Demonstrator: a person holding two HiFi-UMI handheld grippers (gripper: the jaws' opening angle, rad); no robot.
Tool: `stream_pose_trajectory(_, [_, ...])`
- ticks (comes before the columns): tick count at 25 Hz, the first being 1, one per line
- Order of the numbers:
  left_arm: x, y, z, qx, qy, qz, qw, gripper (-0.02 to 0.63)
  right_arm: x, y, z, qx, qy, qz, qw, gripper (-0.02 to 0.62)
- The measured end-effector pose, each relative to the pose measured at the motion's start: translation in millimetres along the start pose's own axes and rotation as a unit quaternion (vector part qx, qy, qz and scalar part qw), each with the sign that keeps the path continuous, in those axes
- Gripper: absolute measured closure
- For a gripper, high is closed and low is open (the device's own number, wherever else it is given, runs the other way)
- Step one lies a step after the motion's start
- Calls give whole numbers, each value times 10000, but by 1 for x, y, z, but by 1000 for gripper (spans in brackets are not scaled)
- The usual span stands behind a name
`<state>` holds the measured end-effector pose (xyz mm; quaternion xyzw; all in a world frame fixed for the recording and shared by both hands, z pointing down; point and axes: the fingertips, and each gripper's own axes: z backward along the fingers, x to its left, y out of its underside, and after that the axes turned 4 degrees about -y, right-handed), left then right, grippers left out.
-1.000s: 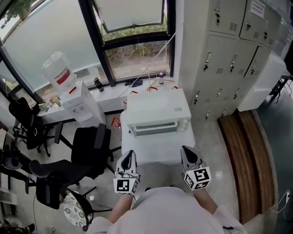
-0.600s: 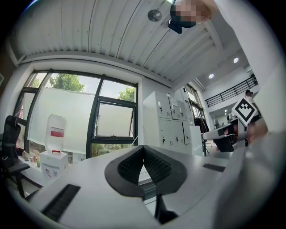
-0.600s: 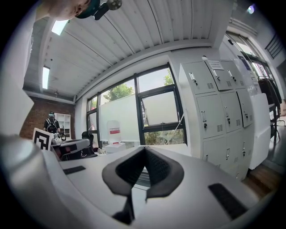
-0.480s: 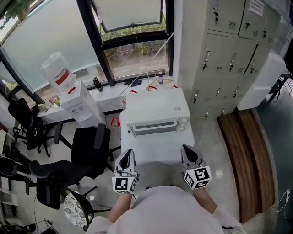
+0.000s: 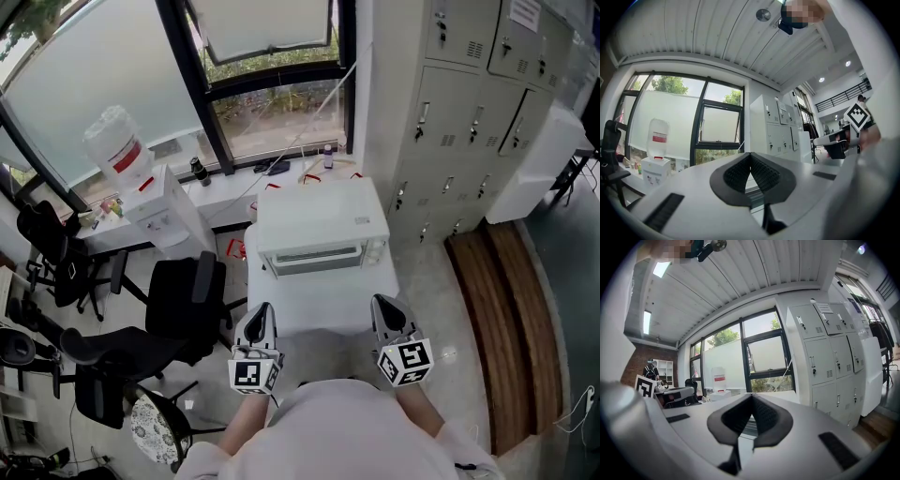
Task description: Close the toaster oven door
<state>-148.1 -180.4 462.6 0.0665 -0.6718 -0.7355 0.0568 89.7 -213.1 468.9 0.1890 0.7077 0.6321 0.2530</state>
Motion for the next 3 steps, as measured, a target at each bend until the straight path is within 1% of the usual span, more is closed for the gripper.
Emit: stream_pose_trajectory(3, [-2,0,0,28,27,13,10000,586,0,0,1,-14,13,-10,10000,591])
